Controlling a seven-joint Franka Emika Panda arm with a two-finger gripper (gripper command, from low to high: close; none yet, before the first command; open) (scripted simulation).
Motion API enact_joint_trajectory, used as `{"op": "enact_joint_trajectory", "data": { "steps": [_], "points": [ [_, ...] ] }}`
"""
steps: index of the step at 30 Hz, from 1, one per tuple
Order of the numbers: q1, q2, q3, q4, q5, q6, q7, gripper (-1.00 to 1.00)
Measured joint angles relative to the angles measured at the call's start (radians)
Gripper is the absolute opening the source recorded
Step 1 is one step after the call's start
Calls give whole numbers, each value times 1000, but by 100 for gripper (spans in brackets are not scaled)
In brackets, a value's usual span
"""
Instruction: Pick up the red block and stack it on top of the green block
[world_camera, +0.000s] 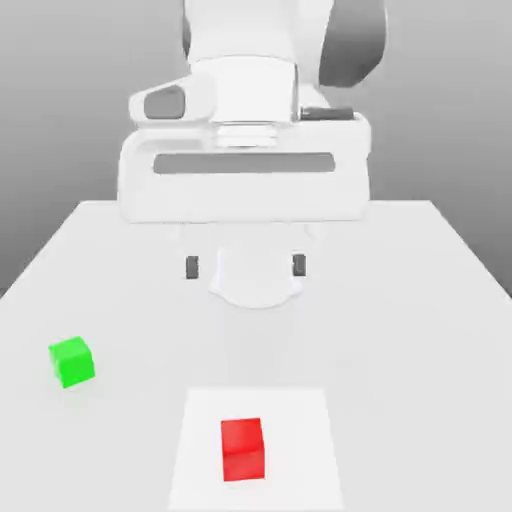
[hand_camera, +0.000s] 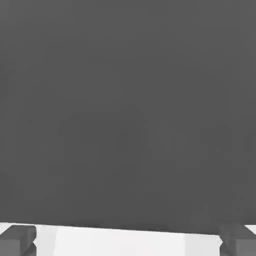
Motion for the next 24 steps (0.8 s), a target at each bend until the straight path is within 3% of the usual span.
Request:
{"op": "enact_joint_trajectory", "data": {
  "steps": [7,12,13,20,24],
  "points": [
    [-7,254,-4,-83,1,121,-43,0],
    [-17,435,10,-71,21,263,-64,0],
    [-20,467,14,-66,25,290,-67,-100],
    [-22,473,16,-66,24,295,-66,-100],
    [-15,353,6,-84,7,193,-54,-100]
  ]
}}
